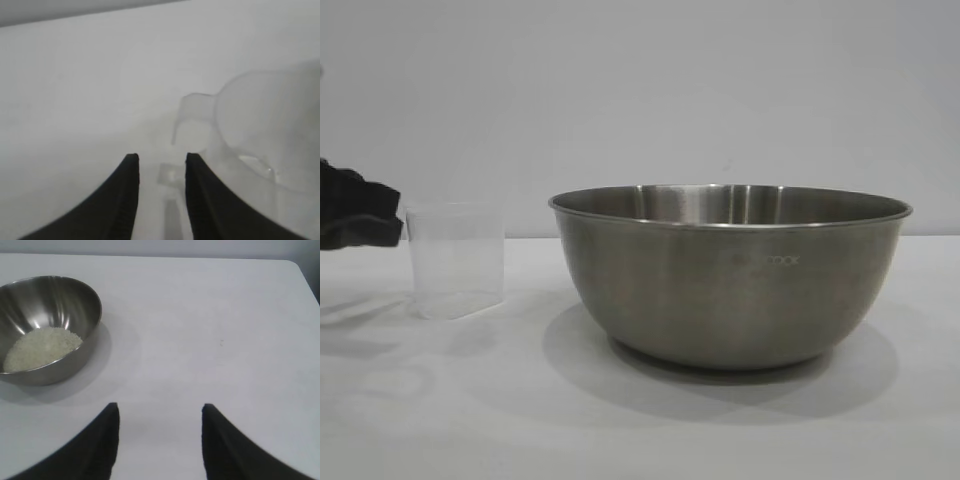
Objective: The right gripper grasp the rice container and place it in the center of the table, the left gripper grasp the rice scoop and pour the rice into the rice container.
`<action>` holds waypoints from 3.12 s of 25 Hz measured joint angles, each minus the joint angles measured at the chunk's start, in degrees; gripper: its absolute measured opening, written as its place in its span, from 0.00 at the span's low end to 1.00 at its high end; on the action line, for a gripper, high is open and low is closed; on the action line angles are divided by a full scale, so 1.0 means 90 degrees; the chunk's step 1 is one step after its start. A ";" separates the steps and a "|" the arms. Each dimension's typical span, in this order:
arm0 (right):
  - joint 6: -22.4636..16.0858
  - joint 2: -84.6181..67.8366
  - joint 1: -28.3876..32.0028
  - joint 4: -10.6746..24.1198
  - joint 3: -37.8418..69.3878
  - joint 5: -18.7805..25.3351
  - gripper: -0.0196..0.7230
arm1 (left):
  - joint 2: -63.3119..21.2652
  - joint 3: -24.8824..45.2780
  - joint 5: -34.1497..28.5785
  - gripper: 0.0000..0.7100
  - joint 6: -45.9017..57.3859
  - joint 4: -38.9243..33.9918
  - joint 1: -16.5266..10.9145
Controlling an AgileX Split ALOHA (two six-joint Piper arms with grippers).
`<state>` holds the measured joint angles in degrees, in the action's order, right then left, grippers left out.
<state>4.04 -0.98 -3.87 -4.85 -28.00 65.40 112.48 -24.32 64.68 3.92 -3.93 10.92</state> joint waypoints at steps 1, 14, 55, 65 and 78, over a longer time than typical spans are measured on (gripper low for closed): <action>0.0000 0.0000 0.0000 0.0000 0.0000 0.0000 0.51 | -0.0049 0.0026 0.0011 0.28 0.0045 0.0041 -0.0069; 0.0000 0.0000 0.0000 0.0000 0.0000 0.0000 0.51 | -0.0741 -0.0144 0.0041 0.28 0.0202 -0.0881 -0.2262; -0.0003 0.0000 -0.0033 -0.0011 0.0000 0.0000 0.51 | -0.9028 -0.0056 -0.4495 0.28 0.8027 -0.8899 -0.2266; -0.0015 0.0000 -0.0048 -0.0011 0.0000 0.0000 0.51 | -0.9042 -0.0056 -0.4167 0.28 0.6759 -0.6772 -0.2266; -0.0015 0.0000 -0.0048 -0.0011 0.0000 0.0000 0.51 | -1.0000 -0.0304 -0.8816 0.28 0.1090 -0.1360 -0.1033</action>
<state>3.90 -0.98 -4.30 -4.95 -28.00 65.40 22.48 -27.06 -14.67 13.73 -16.17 1.62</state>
